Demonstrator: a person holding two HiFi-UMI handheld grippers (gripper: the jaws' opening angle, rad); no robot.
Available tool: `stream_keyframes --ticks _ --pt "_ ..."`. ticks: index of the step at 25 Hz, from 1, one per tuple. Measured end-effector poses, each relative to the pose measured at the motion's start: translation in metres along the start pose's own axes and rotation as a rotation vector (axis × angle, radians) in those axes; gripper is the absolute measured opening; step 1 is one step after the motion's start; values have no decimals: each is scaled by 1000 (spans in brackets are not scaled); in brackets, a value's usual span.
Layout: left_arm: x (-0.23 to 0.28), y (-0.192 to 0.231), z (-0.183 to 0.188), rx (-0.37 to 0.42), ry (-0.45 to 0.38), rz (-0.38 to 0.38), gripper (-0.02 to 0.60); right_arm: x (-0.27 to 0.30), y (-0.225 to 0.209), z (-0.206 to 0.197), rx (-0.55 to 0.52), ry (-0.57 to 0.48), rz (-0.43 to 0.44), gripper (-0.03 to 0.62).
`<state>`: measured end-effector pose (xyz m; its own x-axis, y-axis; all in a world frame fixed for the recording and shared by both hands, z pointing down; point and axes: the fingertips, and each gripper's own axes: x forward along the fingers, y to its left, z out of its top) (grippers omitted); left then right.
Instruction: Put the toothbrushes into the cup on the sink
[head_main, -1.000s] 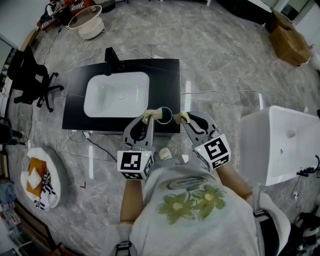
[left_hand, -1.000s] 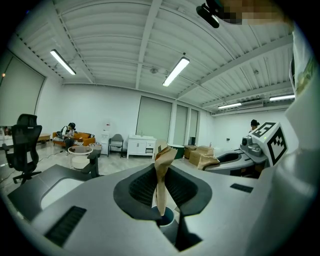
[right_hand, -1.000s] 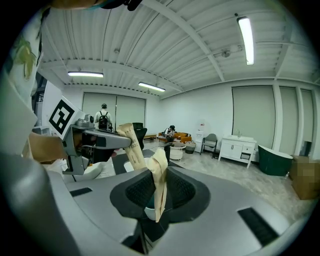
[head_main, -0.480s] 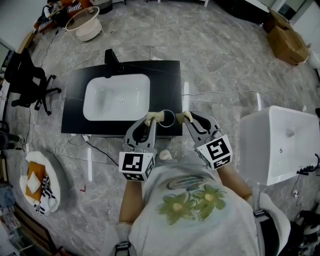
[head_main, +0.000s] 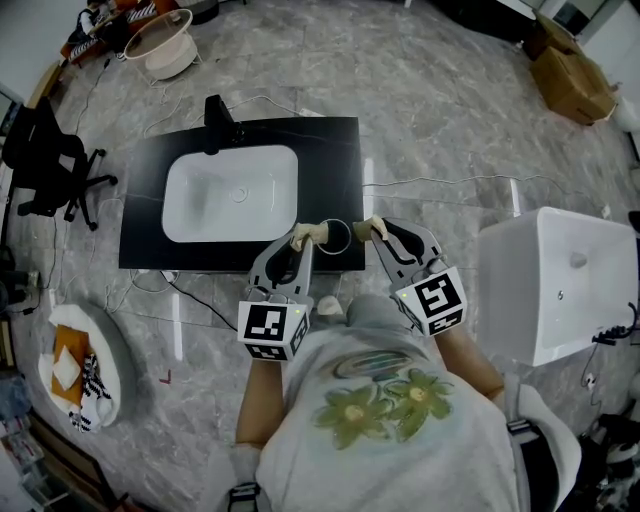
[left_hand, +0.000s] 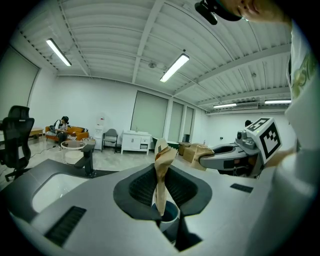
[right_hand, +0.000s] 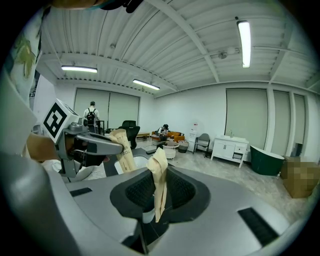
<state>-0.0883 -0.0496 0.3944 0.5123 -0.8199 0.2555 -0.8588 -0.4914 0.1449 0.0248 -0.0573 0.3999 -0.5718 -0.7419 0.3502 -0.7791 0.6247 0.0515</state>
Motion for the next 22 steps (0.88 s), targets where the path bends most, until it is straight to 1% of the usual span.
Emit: stream_keyframes --ticks 13,18,22 --pt "9 2 -13 -5 32 -4 60 7 -12 -4 16 -2 -18 81" --pt "17 3 -20 -8 60 4 60 14 -18 -7 27 7 0 81" --pt "23 6 -22 -25 61 22 60 23 -23 -12 23 16 19 81"
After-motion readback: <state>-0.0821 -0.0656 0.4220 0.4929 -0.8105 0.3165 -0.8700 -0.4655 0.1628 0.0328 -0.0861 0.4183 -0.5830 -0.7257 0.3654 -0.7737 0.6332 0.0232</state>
